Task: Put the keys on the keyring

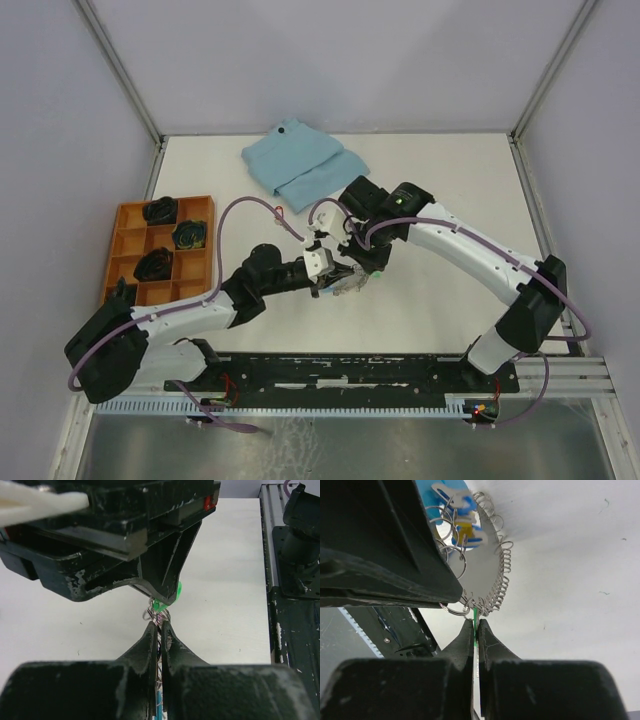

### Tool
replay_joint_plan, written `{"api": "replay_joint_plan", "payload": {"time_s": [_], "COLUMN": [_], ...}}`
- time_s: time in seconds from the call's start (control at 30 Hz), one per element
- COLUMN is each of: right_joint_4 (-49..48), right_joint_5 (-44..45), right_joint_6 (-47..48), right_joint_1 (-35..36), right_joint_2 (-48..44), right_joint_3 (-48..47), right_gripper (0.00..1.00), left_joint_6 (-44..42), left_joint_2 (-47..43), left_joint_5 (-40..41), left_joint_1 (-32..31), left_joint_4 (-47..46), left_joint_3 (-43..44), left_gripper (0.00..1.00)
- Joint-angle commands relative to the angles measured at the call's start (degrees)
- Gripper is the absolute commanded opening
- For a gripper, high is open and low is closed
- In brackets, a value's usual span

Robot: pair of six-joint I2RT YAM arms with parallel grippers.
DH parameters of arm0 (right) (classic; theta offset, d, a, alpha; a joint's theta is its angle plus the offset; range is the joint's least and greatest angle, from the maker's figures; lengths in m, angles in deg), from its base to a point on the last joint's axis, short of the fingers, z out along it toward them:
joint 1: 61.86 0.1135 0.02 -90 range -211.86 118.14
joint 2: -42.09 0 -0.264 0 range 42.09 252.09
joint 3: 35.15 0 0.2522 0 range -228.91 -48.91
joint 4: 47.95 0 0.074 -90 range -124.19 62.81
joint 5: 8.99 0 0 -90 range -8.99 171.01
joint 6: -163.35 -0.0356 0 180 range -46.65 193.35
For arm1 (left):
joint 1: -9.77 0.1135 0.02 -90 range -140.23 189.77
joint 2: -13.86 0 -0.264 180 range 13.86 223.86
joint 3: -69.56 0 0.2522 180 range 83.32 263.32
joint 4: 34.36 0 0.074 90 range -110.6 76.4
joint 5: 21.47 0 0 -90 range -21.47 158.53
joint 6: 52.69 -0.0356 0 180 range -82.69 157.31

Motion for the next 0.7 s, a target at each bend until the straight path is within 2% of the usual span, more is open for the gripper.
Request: {"api": "replay_joint_plan", "payload": {"time_s": [0.0,0.33,0.57,0.67], "right_joint_4": [1.52,0.42,-4.44,-7.98], "right_joint_5": [-0.11,-0.26,2.37,2.63], "right_joint_6": [1.29,1.49,-0.48,-0.90], "right_joint_1": [-0.59,-1.42,-3.50,-4.09], "right_joint_2": [0.45,0.02,-1.26,-1.05], "right_joint_3": [-0.03,0.63,2.16,2.07], "right_gripper": [0.01,0.01,0.04,0.09], "left_joint_6": [-5.43,-7.28,-8.99,-10.63], "left_joint_2": [-3.92,-4.66,-6.25,-5.66], "left_joint_5": [3.53,6.42,12.69,15.12], "left_joint_1": [-2.04,-2.85,-2.81,-2.82], "left_joint_4": [-7.55,-6.26,-5.38,-4.39], "left_joint_3": [0.43,-0.51,-2.18,-1.74], "left_gripper": [0.03,0.03,0.03,0.11]}}
